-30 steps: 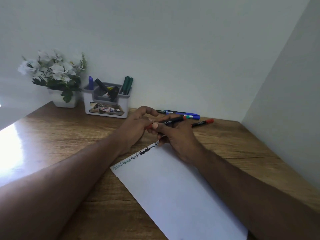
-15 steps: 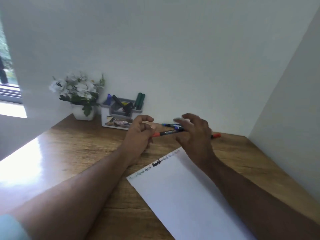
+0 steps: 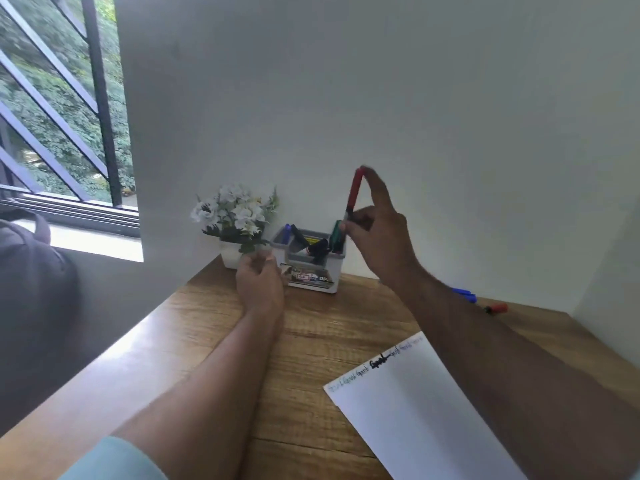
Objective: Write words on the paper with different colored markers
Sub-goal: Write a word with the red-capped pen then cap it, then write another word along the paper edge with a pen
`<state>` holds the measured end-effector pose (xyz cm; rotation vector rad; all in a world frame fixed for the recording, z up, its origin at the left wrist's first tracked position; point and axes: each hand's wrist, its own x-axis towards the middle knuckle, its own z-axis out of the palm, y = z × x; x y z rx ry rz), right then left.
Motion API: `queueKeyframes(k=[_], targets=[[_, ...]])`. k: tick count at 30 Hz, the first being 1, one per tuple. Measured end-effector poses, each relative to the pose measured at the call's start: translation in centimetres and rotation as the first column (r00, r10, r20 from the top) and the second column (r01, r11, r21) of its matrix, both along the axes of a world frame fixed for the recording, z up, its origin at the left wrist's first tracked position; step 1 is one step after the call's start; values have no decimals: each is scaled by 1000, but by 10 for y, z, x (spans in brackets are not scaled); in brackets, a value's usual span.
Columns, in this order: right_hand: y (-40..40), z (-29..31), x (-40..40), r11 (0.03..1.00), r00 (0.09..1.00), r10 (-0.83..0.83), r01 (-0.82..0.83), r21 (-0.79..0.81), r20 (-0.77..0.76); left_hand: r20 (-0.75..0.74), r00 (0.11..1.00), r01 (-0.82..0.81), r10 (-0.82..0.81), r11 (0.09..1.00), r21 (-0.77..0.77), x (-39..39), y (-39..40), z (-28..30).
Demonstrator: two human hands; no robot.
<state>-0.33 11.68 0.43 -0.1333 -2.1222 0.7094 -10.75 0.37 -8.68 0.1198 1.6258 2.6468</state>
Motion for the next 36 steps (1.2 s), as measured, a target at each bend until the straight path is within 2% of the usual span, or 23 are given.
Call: queueKeyframes(k=[5, 11, 14, 17, 22, 26, 28, 30, 31, 33, 34, 35, 36], targets=[[1, 20, -60, 970, 993, 87, -104, -219, -86, -34, 998, -57, 53, 991, -120, -19, 10, -7], [6, 19, -120, 949, 994, 87, -65, -308, 59, -145, 988, -82, 47, 966, -245, -25, 21, -13], [7, 13, -137, 970, 983, 77, -35, -241, 168, -187, 980, -112, 62, 957, -267, -26, 22, -14], [8, 7, -140, 994, 942, 4, 33, -105, 334, -241, 968, -147, 71, 937, -316, -23, 21, -13], [18, 9, -117, 996, 965, -47, 65, -60, 256, -387, 920, -214, 70, 914, -345, -8, 17, -5], [40, 10, -54, 992, 978, -119, 122, -9, 171, -534, 833, -83, -147, 920, -383, 19, 21, -2], [56, 4, -14, 988, 965, -153, 150, 34, 212, -589, 752, -7, -295, 890, -456, 42, 32, 0], [76, -7, 23, 968, 903, -240, 193, 163, 356, -595, 661, 78, -456, 831, -550, 65, 47, 1], [85, -14, 41, 933, 822, -336, 224, 280, 461, -579, 622, 118, -527, 794, -596, 75, 54, 0], [100, -30, 73, 833, 556, -536, 227, 504, 635, -528, 561, 168, -637, 713, -681, 84, 66, -5], [106, -37, 88, 793, 437, -599, 206, 573, 671, -492, 538, 182, -684, 664, -725, 86, 69, -8], [112, -43, 99, 759, 360, -644, 185, 624, 675, -465, 518, 181, -718, 623, -761, 85, 69, -10], [119, -48, 108, 731, 322, -676, 175, 659, 663, -446, 494, 178, -747, 588, -789, 85, 69, -11]])
